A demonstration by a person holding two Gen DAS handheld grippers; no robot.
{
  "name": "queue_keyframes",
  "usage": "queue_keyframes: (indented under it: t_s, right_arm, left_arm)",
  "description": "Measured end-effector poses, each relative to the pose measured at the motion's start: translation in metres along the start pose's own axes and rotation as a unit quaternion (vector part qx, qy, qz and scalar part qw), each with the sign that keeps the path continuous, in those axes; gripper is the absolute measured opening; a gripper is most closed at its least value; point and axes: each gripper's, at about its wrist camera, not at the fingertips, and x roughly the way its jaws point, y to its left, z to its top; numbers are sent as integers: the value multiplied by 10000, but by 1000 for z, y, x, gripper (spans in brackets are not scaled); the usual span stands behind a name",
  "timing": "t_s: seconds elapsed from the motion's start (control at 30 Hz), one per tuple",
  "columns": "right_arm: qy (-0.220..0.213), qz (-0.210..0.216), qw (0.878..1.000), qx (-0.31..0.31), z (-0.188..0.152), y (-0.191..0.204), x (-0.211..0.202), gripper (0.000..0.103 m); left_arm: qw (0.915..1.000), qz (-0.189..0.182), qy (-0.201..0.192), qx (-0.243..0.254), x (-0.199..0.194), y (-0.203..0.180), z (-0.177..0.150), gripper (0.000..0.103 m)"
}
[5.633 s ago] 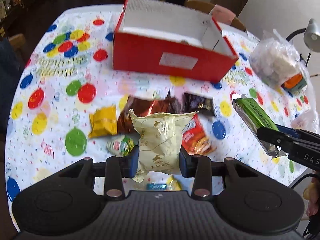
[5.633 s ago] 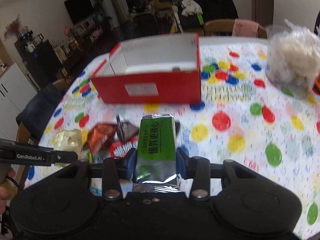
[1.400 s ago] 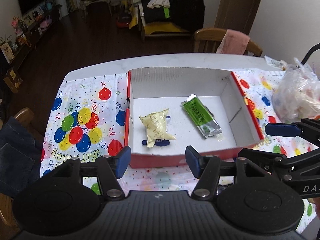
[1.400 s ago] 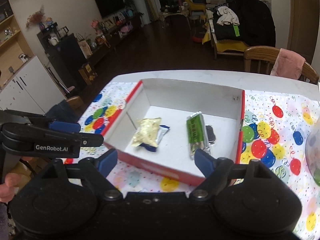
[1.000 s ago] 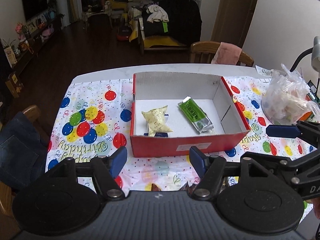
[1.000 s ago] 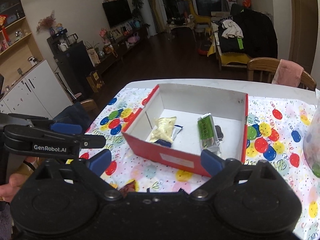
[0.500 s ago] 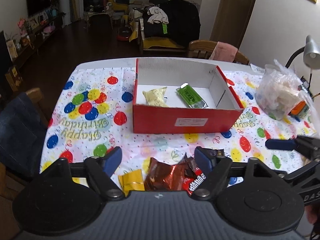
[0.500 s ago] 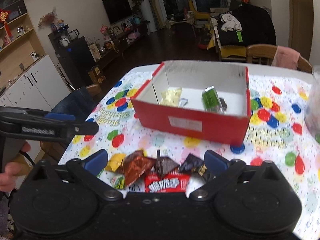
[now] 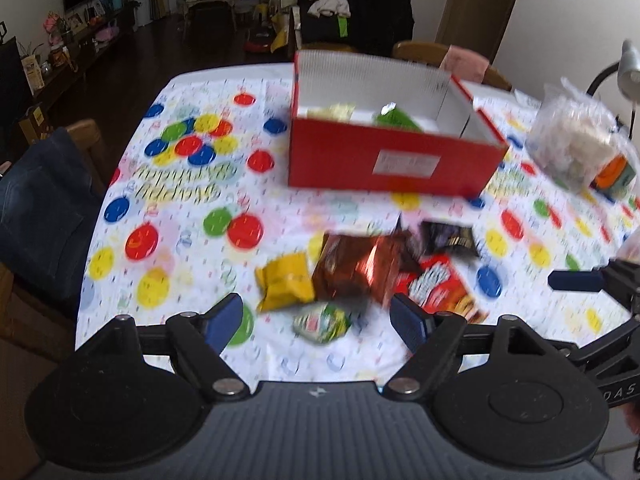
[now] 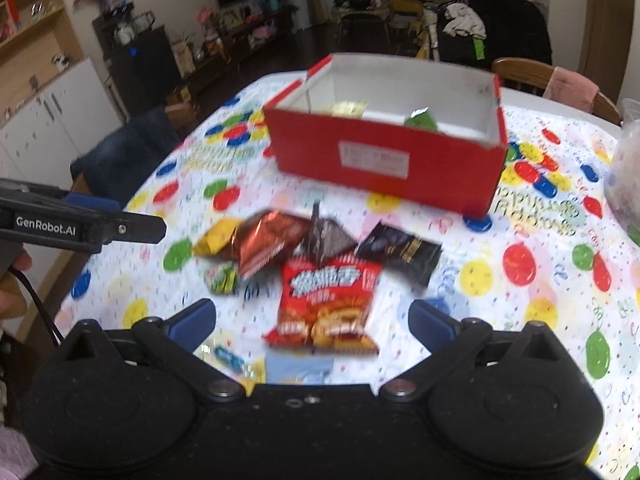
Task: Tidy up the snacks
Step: 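Lift both tools out of the box back toward the remaining snacks, then grasp the blue cookie packet with right gripper while left grasps the blue candy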
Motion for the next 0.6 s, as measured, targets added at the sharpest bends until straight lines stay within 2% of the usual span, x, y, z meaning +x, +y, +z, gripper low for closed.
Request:
queue_keyframes:
  t_s: [0.13, 0.27, 0.33, 0.47, 0.57, 0.6]
  right_arm:
    - [167, -46, 9996, -240, -16, 9, 11, 103]
    - [431, -62, 9981, -437, -32, 13, 28, 98]
    - [568, -123, 9967, -571, -39, 16, 37, 94]
    - [679, -134, 9951, -712, -48, 18, 48, 79]
    - [722, -152, 9945, -744, -53, 20, 54, 74]
    - [768, -138, 9941, -755, -53, 21, 56, 69]
  left_arm:
    - [9999, -3, 154, 14, 5, 2, -20, 81]
    - [9995, 0, 253, 179, 9, -1, -36, 81]
    - [9993, 25, 281, 252, 11, -2, -41, 81]
    - [9991, 47, 312, 294, 12, 1, -49, 81]
    - [9987, 70, 383, 321, 15, 1, -53, 81]
    - [9986, 40, 415, 333, 16, 1, -55, 81]
